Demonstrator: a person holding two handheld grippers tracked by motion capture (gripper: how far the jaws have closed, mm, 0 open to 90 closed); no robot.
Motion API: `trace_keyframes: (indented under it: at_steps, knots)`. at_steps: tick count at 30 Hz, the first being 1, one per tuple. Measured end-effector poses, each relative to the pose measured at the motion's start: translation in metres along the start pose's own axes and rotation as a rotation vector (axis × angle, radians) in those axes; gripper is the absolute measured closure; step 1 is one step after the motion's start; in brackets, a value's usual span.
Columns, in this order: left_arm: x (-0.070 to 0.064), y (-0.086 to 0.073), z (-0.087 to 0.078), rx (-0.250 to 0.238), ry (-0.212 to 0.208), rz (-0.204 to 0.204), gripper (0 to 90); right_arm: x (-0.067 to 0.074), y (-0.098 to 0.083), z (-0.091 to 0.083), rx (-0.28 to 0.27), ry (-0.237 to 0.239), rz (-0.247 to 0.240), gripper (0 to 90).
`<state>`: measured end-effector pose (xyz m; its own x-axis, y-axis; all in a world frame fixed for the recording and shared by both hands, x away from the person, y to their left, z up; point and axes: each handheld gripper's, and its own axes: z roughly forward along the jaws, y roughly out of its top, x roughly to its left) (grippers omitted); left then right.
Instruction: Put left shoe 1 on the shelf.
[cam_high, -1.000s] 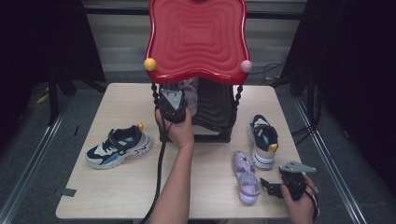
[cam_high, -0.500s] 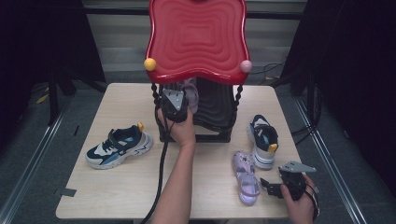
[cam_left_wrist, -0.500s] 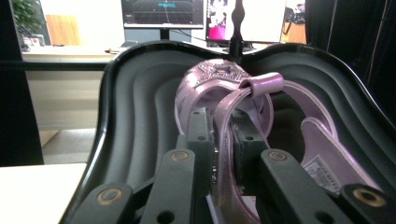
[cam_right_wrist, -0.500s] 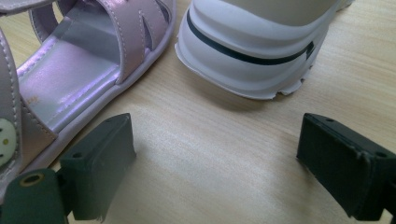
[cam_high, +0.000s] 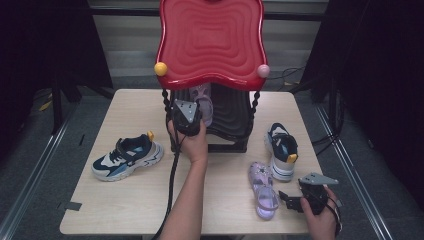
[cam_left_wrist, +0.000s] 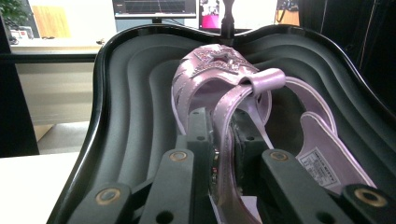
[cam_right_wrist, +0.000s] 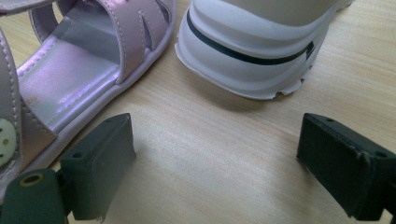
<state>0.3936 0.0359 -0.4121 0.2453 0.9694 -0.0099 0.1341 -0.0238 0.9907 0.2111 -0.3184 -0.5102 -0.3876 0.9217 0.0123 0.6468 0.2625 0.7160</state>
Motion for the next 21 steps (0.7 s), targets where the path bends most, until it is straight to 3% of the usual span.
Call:
trace_keyframes:
  at_steps: [11, 13, 21]
  knots:
    - [-0.001, 0.002, 0.0, 0.006, -0.008, 0.004, 76.7, 0.0, 0.0, 0.0, 0.0, -0.001, 0.0, 10.4]
    - [-0.002, 0.003, -0.001, 0.005, 0.0, 0.019, 72.4, 0.0, 0.0, 0.0, 0.001, 0.0, 0.002, 10.4]
    - [0.003, 0.013, -0.006, 0.023, 0.011, 0.005, 55.6, 0.0, 0.0, 0.0, 0.002, 0.0, 0.003, 10.4]
